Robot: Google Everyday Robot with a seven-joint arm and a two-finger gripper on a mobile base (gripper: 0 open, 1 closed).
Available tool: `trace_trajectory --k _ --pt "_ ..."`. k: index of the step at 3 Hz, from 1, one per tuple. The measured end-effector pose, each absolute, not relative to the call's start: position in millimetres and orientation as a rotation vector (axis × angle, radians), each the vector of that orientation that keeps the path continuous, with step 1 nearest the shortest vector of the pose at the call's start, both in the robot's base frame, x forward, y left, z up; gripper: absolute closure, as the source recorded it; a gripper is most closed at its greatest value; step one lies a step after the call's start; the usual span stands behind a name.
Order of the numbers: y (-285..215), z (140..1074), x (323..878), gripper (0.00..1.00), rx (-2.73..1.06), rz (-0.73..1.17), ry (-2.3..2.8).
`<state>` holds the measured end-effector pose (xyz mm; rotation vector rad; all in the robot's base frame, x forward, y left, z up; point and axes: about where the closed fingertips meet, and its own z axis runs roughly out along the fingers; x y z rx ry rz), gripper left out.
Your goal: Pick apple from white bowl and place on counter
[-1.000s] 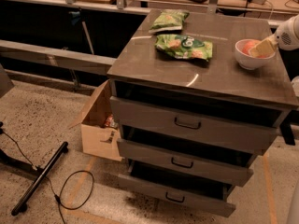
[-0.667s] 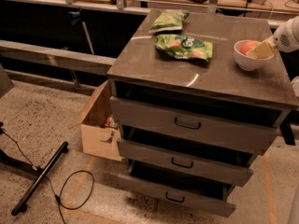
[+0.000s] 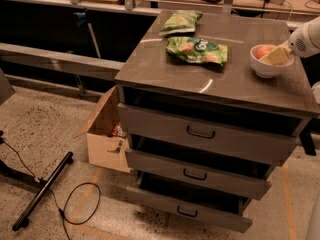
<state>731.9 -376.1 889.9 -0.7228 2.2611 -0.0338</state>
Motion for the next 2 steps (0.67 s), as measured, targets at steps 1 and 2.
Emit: trace_trajectory --k 1,2 --pt "-370.2 886.7 735.5 0.40 -0.746 -0.030 2.261" --pt "-365.4 887.4 739.9 0.64 -0.766 -0.029 2.249"
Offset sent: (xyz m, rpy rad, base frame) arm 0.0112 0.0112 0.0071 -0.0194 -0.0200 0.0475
